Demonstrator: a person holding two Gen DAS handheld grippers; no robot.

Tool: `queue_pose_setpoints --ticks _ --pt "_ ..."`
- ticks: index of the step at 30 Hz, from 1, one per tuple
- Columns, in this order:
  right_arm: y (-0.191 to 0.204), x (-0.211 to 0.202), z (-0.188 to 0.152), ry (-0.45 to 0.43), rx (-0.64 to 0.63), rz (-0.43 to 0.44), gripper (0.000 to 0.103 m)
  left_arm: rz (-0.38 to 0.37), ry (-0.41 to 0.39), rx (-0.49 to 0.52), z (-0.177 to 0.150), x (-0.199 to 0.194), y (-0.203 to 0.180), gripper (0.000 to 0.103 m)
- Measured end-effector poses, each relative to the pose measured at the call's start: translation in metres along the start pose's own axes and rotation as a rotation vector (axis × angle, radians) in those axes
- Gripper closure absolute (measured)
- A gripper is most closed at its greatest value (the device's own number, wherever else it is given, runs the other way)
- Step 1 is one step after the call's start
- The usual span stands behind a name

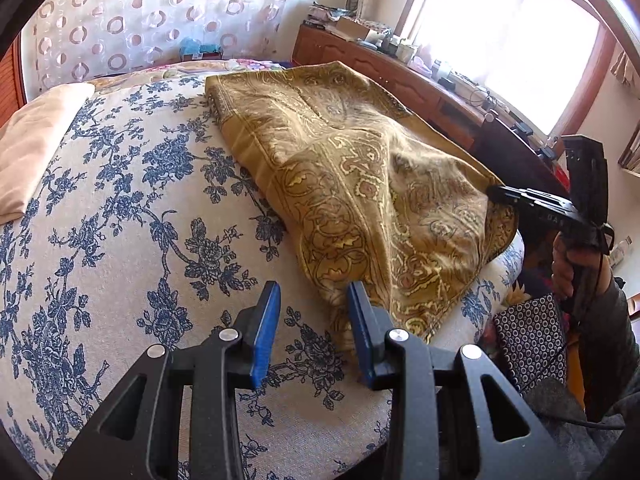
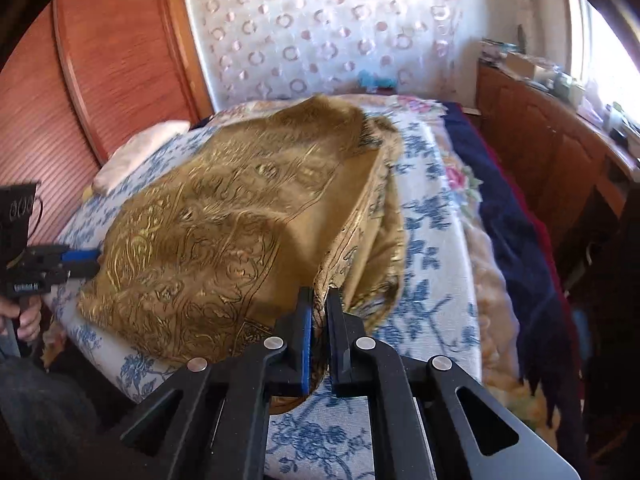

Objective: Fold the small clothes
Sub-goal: 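Lift the folded gold garment with both grippers off the bed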

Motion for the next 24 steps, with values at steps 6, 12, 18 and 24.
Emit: queue_pose_setpoints --ticks 6,12,18,24 --pt "0.000 0.005 -0.007 0.022 -0.007 -0.028 0.097 -0.070 0.032 0.011 -0.004 0.006 -0.008 0.068" --pt "0.009 0.002 -0.001 0.001 -0.009 -0.055 0.083 -0.147 0.040 0.047 -0.003 0.004 -0.026 0.097" --pt "0.025 -0.024 0.013 -0.098 -0.016 -0.030 0.048 -0.193 -0.092 0.085 0.052 -0.036 -0.052 0.097" --pt "0.066 -0.033 0.012 -0.126 -0.061 0.080 0.040 -0.191 -0.164 0.110 0.105 -0.049 -0.066 0.097"
Point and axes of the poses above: each gripper's, at about its wrist camera, not at the fingertips, and x roughly the way its jaws point, y to its left, z to its top, the point moved 5 cm from there along x, roughly the way its jaws point, and after that the axes turned 1 degree about x, right-handed, at the moved point
